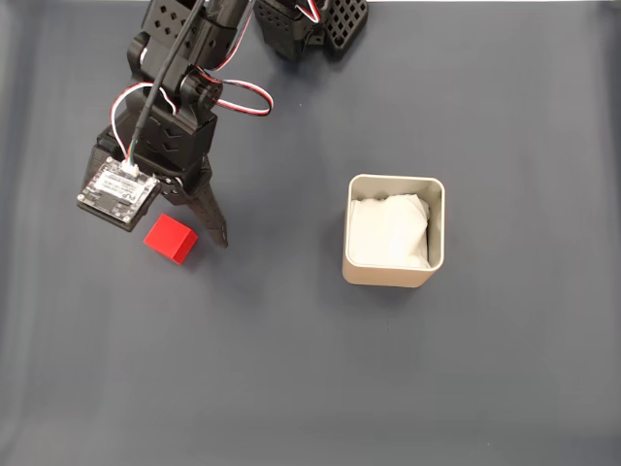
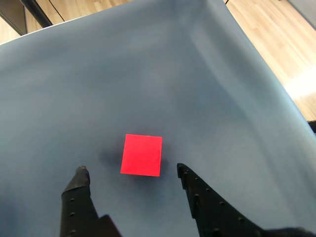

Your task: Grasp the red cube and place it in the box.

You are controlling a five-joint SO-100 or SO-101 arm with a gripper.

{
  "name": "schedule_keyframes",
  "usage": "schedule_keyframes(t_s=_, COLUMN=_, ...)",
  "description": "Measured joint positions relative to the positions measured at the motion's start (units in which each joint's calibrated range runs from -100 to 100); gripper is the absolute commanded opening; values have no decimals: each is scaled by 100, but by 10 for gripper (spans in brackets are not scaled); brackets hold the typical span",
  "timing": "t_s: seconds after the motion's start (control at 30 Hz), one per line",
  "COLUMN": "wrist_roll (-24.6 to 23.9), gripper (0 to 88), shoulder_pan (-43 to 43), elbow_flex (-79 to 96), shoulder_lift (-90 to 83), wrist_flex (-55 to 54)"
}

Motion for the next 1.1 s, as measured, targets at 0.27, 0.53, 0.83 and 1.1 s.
schedule_keyframes(t_s=0.27, wrist_roll=-15, gripper=419, shoulder_pan=-89, elbow_flex=0, shoulder_lift=0, wrist_flex=0)
schedule_keyframes(t_s=0.53, wrist_roll=-29, gripper=420, shoulder_pan=-89, elbow_flex=0, shoulder_lift=0, wrist_flex=0)
schedule_keyframes(t_s=0.83, wrist_roll=-39, gripper=422, shoulder_pan=-127, elbow_flex=0, shoulder_lift=173, wrist_flex=-48)
schedule_keyframes(t_s=1.1, wrist_roll=-39, gripper=423, shoulder_pan=-149, elbow_flex=-9, shoulder_lift=277, wrist_flex=-88)
